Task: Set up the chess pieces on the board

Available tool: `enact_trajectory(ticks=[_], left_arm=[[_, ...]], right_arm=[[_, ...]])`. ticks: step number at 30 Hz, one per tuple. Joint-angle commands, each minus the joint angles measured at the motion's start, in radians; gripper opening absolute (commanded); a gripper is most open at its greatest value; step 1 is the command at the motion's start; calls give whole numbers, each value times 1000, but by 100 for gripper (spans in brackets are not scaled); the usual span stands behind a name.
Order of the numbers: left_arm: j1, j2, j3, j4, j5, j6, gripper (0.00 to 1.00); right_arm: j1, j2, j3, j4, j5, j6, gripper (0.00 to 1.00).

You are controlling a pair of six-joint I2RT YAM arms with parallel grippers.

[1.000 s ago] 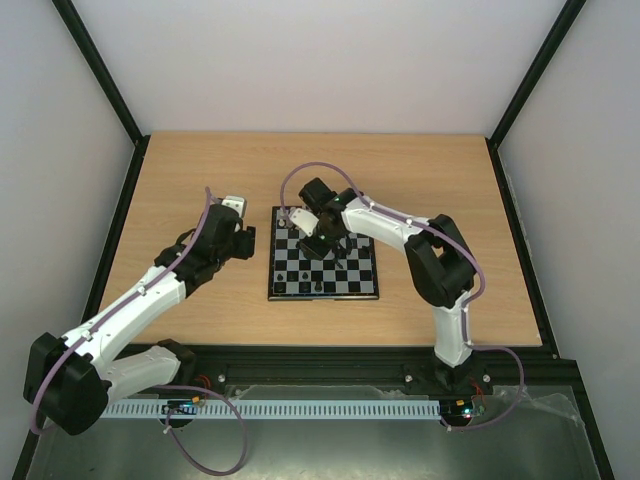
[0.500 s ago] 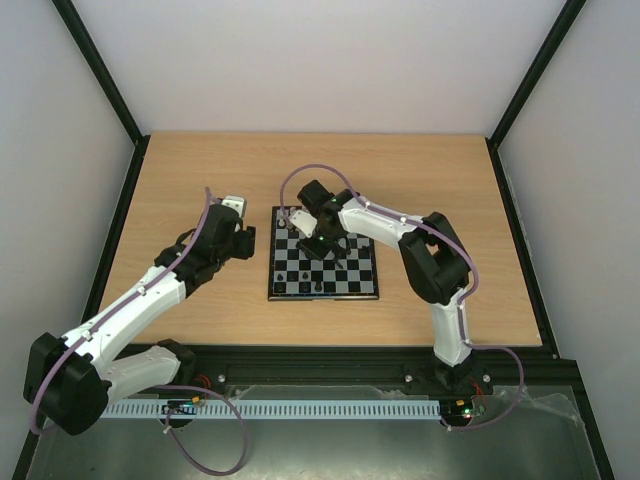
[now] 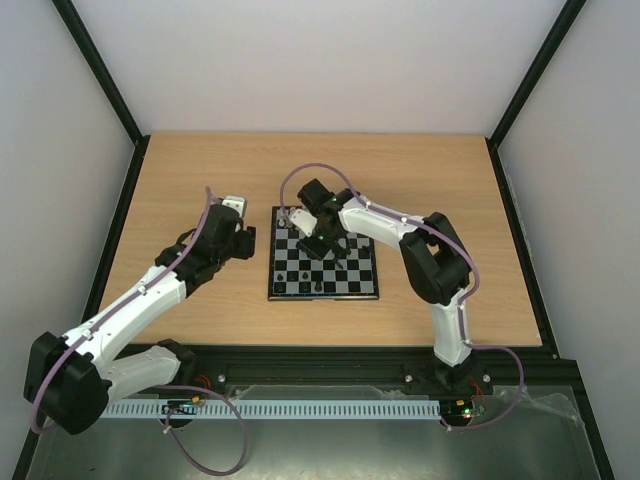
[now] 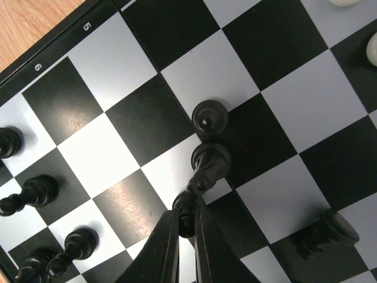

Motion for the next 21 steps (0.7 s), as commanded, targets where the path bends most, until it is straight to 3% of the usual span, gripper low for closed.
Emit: enact_trajectory(ticks=[1,11,21], left_arm=[[6,14,-10,2,-2,-5,68],[5,30,-7,-1,13,0,68],[5,38,-7,-1,21,2,68]], right_arm=[[6,-73,-42,-51,2,-8,2],[6,-195,-167,-65,-53,-18,2],[10,-204,-222,-55,-97,-9,2]])
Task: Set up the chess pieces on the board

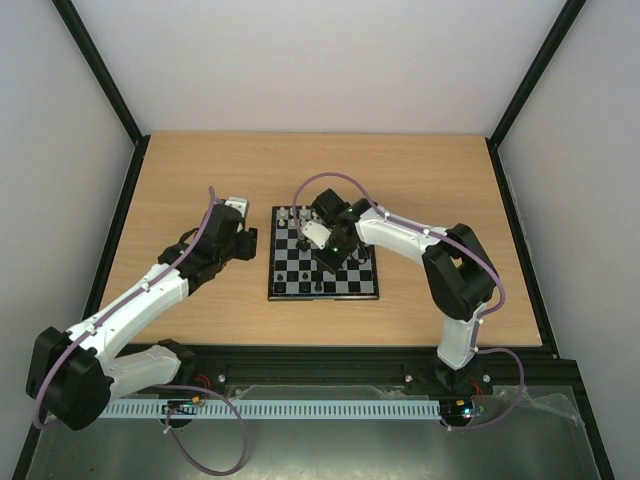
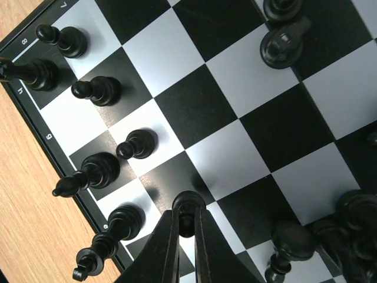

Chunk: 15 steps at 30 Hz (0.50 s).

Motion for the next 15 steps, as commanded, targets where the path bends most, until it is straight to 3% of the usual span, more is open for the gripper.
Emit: enact_trajectory(ticks=[1,15], left_arm=[[5,13,-5,-2,7,2,68],[5,16,-6,-4,7,1,68]], right_arm=[[12,-15,-19,-44,-40,-1,2],[29,8,-29,-48,-40,-9,3]])
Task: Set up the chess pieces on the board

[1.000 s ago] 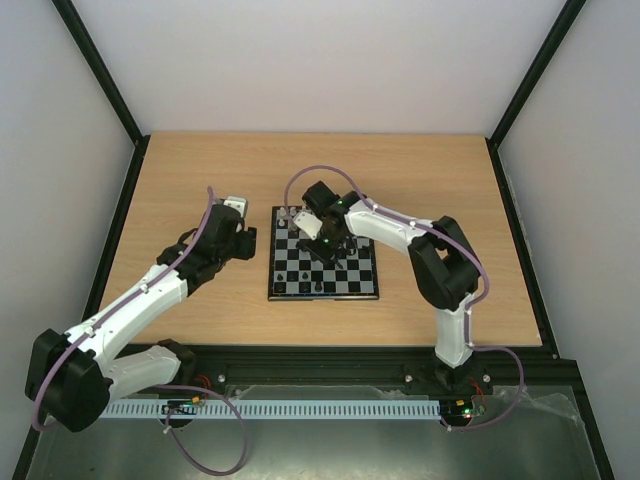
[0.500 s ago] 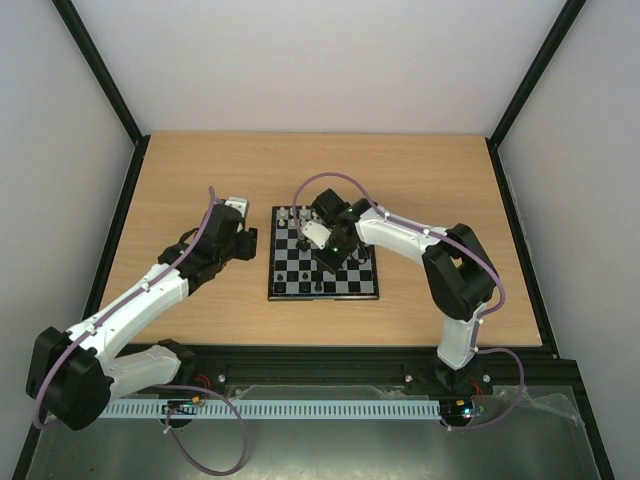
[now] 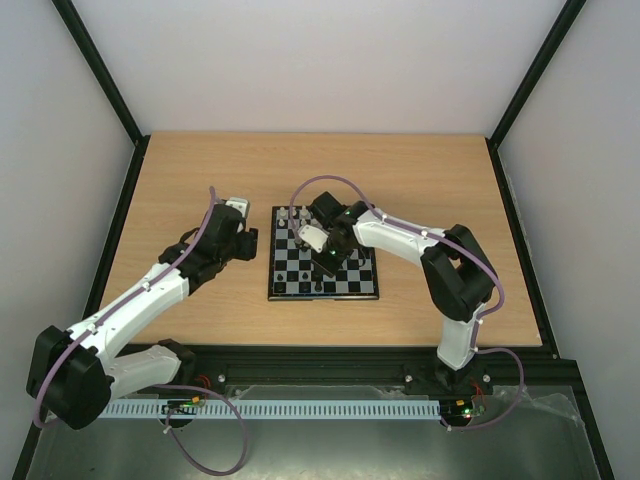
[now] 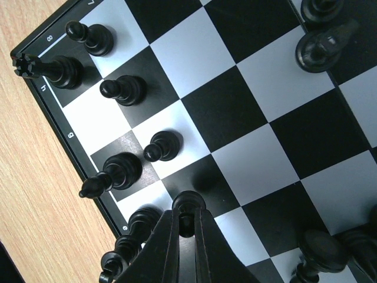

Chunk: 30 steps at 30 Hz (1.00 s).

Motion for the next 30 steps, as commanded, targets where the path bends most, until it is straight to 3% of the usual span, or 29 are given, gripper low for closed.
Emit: enact_trajectory(ticks=[1,19,26,30], left_arm=[[5,11,-4,-4,0,1,68],[5,19,-5,-7,3,2,68],[6,19,-4,-8,5,2,68],[5,15,-4,-8,5,1,68]], right_arm=[[9,9,-19,-48,-4,-8,3],[10,47,-17,-32,8,2,6],[10,32,45,-83,-4,18,24],[9,28,119,-120,-6,28,27]])
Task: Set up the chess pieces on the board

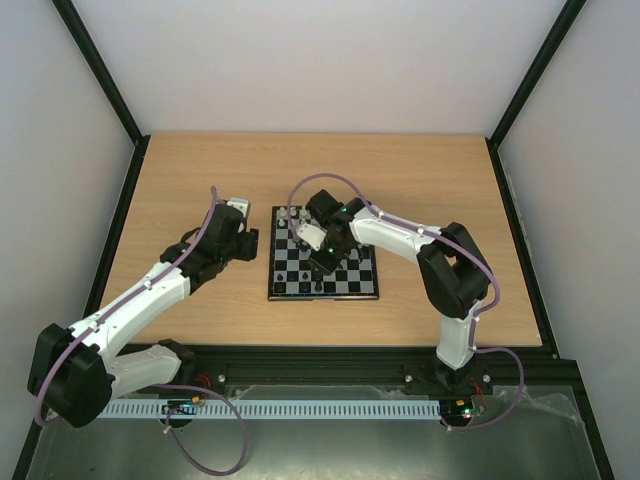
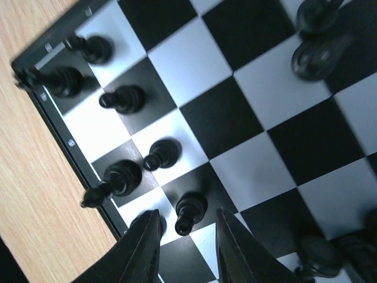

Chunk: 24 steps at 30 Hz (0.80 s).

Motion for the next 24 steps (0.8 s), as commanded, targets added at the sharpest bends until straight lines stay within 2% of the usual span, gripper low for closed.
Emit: enact_trajectory(ticks=[1,13,24], left_arm=[[5,4,-3,-8,2,1,68],[5,-15,-2,-14,-22,-12,68],[5,-15,-4,-14,-14,-13,68]], right_arm=[[4,0,95,-86,-8,19,27],[1,173,269,-72,108,81,27],[-6,247,341,-65,167,109,26]])
